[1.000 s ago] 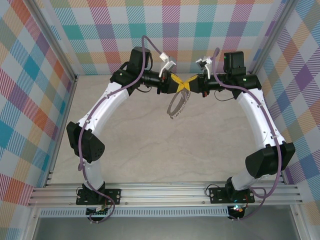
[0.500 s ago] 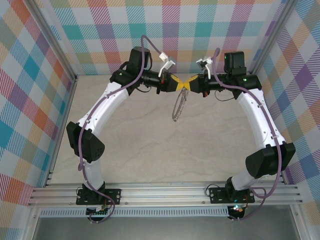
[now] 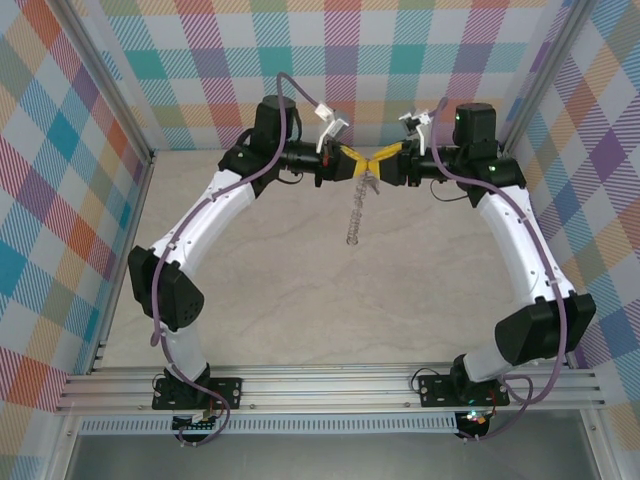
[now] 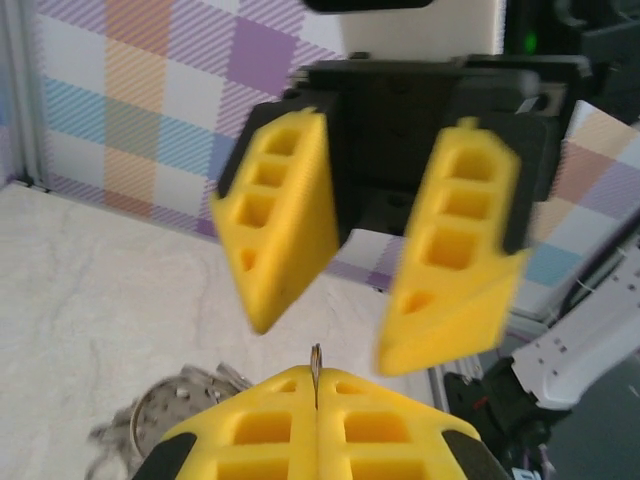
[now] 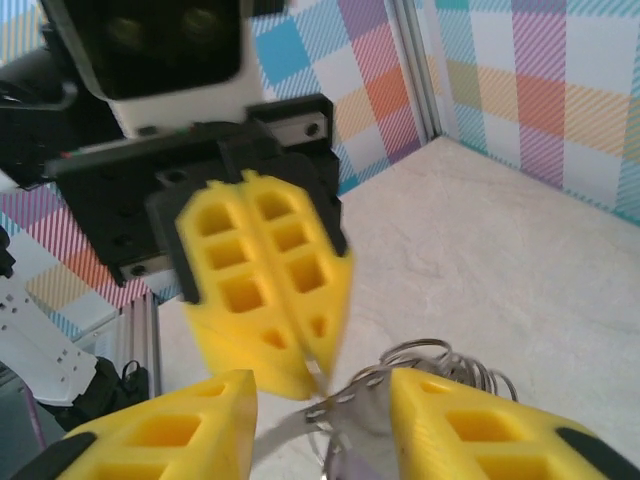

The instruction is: Put the keys on the keyring

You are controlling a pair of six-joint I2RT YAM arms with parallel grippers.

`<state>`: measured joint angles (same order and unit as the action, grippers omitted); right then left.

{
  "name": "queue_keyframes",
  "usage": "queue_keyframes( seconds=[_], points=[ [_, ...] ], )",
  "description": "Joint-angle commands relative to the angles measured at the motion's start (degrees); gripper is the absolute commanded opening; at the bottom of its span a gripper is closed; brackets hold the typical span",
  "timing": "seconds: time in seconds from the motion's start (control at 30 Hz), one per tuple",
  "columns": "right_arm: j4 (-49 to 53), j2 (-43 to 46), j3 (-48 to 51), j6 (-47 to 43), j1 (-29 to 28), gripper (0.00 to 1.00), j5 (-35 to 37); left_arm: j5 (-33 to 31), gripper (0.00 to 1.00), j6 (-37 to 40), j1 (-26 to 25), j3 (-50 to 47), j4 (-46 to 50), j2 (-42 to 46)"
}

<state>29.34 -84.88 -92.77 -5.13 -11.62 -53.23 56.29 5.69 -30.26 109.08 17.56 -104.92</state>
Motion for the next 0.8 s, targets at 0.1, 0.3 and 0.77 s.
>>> queue_keyframes(
  seconds=[0.1, 0.3, 0.77],
  points=[
    [-12.6, 8.9, 6.5, 8.4, 1.5, 0.46, 3.4, -5.3, 0.0, -7.3, -0.3, -6.4, -16.1, 5.1],
    [-24.1, 14.5, 18.0, 15.2, 1.8, 0.47, 12.7, -6.5, 0.0, -12.0, -0.3, -11.0, -24.7, 6.7],
    [-33.9, 14.0, 27.4, 18.8, 1.9, 0.59, 2.0, -4.3, 0.0, -17.5, -0.4, -13.1, -32.2, 7.7]
  ],
)
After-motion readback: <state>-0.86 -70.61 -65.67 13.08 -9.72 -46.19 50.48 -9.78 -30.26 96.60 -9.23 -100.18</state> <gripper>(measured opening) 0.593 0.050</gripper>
